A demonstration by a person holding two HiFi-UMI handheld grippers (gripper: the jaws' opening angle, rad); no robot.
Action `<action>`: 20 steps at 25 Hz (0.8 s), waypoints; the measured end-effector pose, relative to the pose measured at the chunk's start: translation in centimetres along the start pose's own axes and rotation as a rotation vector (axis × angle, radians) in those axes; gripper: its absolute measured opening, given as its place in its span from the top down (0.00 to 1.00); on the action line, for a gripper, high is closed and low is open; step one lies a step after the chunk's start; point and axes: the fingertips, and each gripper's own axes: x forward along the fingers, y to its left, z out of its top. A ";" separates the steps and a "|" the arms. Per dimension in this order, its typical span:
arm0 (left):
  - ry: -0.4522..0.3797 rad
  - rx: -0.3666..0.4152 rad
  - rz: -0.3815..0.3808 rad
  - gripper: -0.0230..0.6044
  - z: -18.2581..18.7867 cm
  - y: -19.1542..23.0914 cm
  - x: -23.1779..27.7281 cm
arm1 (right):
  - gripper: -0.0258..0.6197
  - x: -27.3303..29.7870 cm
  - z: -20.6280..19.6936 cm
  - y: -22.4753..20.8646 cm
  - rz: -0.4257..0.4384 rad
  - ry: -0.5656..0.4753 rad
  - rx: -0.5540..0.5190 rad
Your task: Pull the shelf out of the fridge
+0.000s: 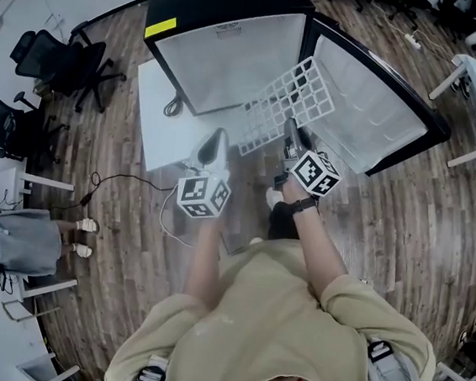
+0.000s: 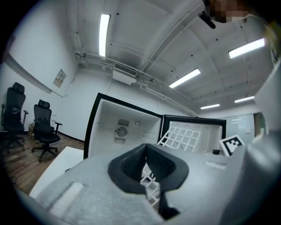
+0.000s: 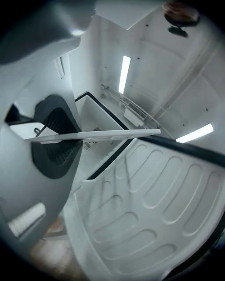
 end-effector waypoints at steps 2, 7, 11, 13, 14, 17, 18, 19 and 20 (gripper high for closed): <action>0.002 0.024 0.003 0.96 -0.2 -0.2 0.0 | 0.91 -0.3 0.7 0.9 -0.004 0.006 -0.157; 0.002 0.074 -0.001 0.96 -0.2 -0.8 0.6 | 0.92 -0.7 2.5 3.3 0.000 -0.004 -0.461; -0.006 0.101 0.006 0.96 0.1 -0.6 1.1 | 0.92 -0.4 3.5 5.7 0.021 -0.024 -0.680; -0.010 0.107 0.016 0.96 0.3 -0.2 1.4 | 0.92 -0.3 3.7 6.8 0.028 -0.032 -0.770; -0.012 0.113 0.024 0.96 0.4 0.1 1.5 | 0.92 -0.2 3.9 7.3 0.029 -0.035 -0.806; -0.029 0.169 0.068 0.96 0.8 1.0 1.8 | 0.92 0.2 4.1 8.2 0.028 -0.036 -0.877; -0.038 0.191 0.081 0.96 1.0 1.2 1.8 | 0.92 0.3 4.2 8.4 0.028 -0.038 -0.887; -0.045 0.210 0.089 0.96 1.3 1.4 1.8 | 0.92 0.4 4.4 8.4 0.026 -0.041 -0.889; -0.050 0.225 0.093 0.96 1.5 1.5 1.9 | 0.92 0.5 4.6 8.4 0.024 -0.045 -0.885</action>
